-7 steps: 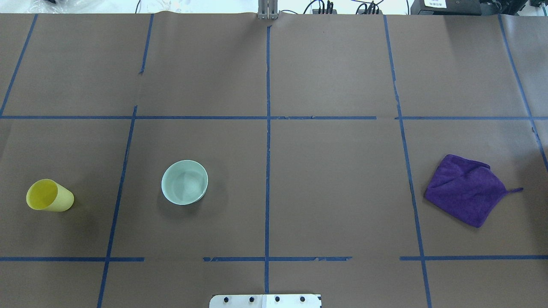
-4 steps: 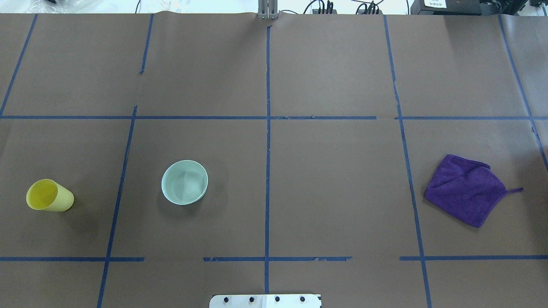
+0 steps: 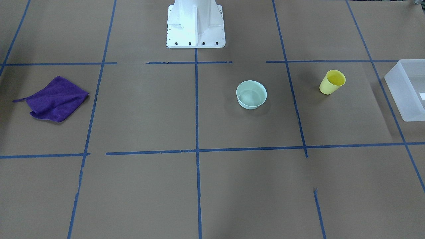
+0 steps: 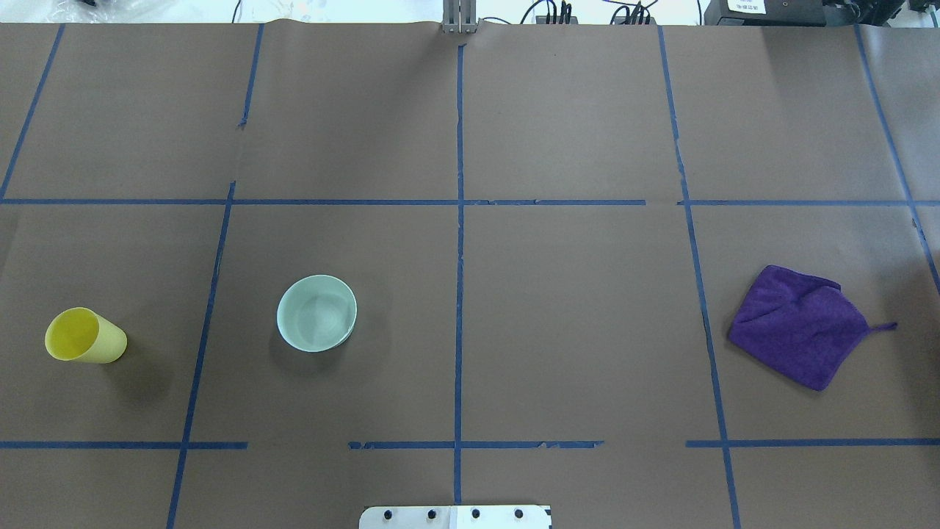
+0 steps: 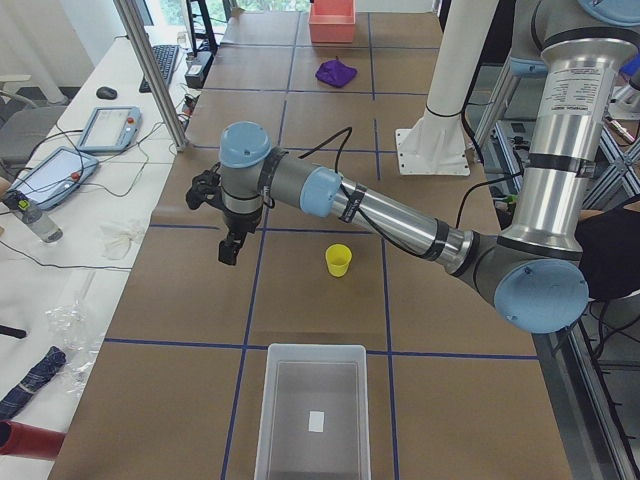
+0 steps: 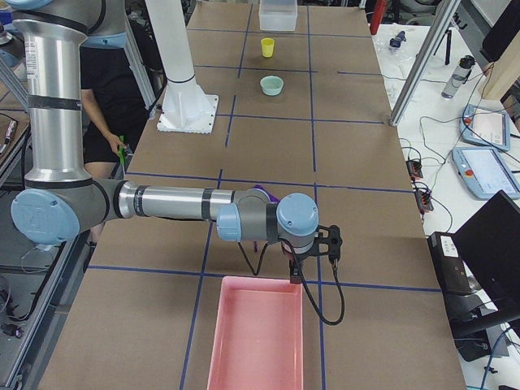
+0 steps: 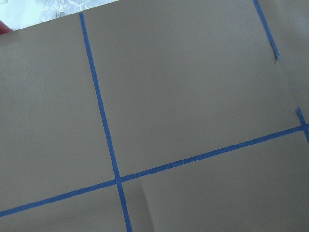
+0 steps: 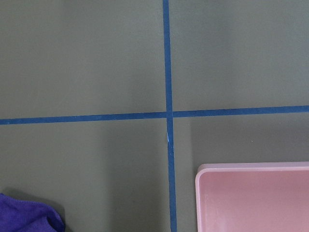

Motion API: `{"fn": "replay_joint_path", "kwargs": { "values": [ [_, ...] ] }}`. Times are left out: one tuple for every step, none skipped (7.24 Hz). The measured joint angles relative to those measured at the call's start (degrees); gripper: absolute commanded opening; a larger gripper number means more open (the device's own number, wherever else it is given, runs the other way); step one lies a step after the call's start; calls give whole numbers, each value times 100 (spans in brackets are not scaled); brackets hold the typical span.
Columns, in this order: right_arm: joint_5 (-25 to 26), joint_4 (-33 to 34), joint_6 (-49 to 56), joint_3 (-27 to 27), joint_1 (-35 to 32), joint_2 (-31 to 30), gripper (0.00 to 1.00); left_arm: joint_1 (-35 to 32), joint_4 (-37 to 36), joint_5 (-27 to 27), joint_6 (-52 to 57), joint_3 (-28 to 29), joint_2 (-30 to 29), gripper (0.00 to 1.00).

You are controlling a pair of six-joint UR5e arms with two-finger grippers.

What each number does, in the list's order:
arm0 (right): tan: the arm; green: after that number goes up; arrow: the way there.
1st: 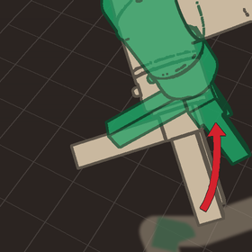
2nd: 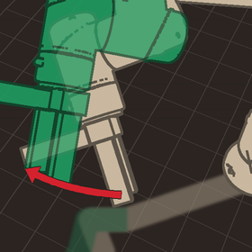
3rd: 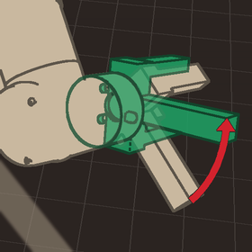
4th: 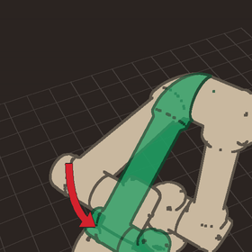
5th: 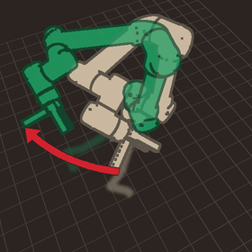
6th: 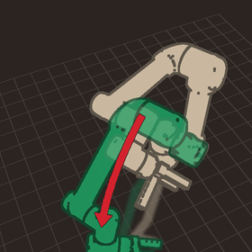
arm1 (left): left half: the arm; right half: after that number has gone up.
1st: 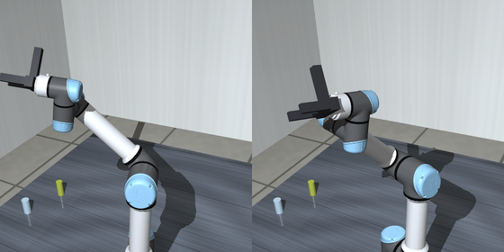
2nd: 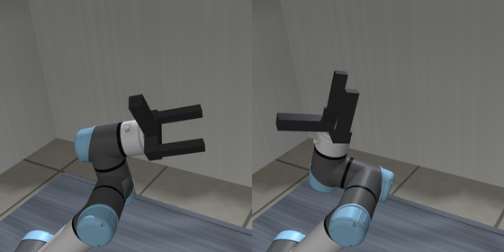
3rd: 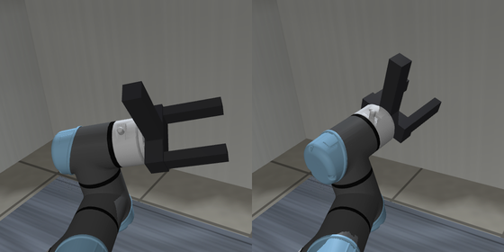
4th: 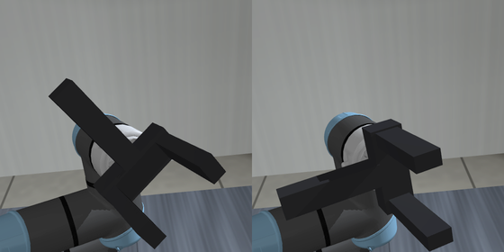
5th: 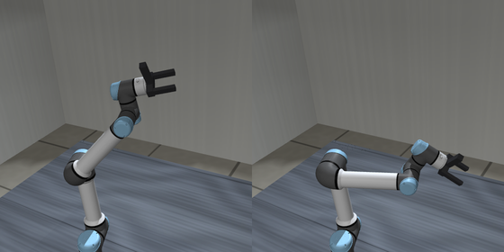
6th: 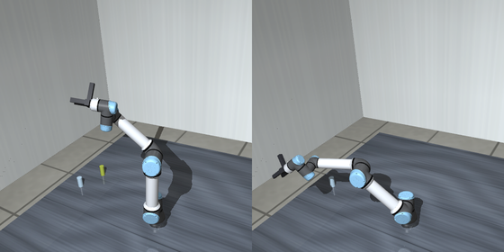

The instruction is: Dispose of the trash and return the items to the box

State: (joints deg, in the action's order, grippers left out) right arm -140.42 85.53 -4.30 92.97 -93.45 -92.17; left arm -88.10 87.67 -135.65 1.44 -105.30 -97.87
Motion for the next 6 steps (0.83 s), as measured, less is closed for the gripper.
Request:
{"fn": "replay_joint_path", "kwargs": {
  "values": [
    [-5, -6, 0, 49, 0, -17, 100, 68, 11, -22, -3, 14, 15, 100],
    [7, -30, 1, 70, 2, -9, 100, 200, 35, 6, -12, 4, 105, 100],
    [25, -42, 5, 77, 2, 1, 100, 317, 143, 69, -104, -19, 299, 100],
    [46, -43, 7, 79, 5, 10, 100, 403, 319, 120, -413, -84, 483, 100],
    [67, -38, 6, 80, 23, 31, 100, 569, 484, 163, -990, -287, 681, 100],
    [86, -32, 3, 79, 51, 46, 100, 809, 626, 223, -1627, -567, 905, 100]
  ]
}}
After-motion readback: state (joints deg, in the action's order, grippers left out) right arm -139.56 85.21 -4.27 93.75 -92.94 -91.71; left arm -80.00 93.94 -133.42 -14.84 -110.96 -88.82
